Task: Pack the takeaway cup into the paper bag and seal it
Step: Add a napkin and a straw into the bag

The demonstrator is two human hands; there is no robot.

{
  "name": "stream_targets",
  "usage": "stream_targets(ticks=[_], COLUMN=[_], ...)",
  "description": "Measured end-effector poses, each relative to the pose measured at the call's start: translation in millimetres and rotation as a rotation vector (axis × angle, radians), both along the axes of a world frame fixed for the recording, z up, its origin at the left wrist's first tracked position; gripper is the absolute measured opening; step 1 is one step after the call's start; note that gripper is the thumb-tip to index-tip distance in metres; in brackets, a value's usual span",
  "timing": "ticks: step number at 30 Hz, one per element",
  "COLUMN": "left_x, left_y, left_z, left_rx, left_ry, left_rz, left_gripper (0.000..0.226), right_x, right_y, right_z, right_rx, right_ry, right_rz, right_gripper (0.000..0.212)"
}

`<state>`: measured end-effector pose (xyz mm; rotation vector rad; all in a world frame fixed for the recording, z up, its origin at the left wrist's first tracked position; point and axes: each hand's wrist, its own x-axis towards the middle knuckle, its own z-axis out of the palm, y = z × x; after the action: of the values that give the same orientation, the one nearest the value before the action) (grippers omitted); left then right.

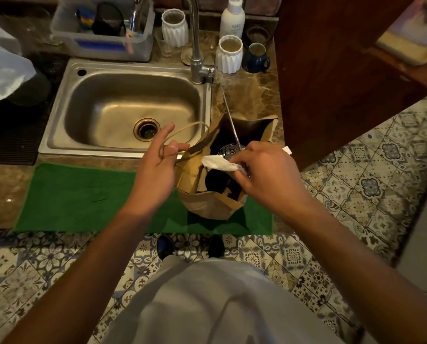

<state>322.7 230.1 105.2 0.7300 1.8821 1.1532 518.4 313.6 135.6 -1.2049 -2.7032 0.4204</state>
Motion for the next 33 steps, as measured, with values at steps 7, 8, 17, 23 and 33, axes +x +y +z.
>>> stream_targets(ticks=[7,8,17,23,33], left_x=[0,1,1,2,5], left_y=[-6,-6,-8,-10,-10], left_z=[6,5,6,4,5], left_rx=[0.008,0.009,0.014,0.033,0.027], left_ry=[0.008,0.002,-0.003,0.007,0.047], left_rz=[-0.032,-0.031,-0.052,-0.068,-0.089], left_gripper=[0.039,0.039,0.041,0.041,0.04], right_x=[2,3,10,16,33], right_y=[6,7,9,5,8], right_z=[11,12,13,21,42], right_rx=[-0.095,-0.106,-0.188,-0.324,-1.208], right_ry=[-0.072,-0.076,-0.076,0.213,0.914], right_rz=[0.069,0.076,0.223,0.104,0.116], right_gripper=[0.03,0.03,0.021,0.016,0.027])
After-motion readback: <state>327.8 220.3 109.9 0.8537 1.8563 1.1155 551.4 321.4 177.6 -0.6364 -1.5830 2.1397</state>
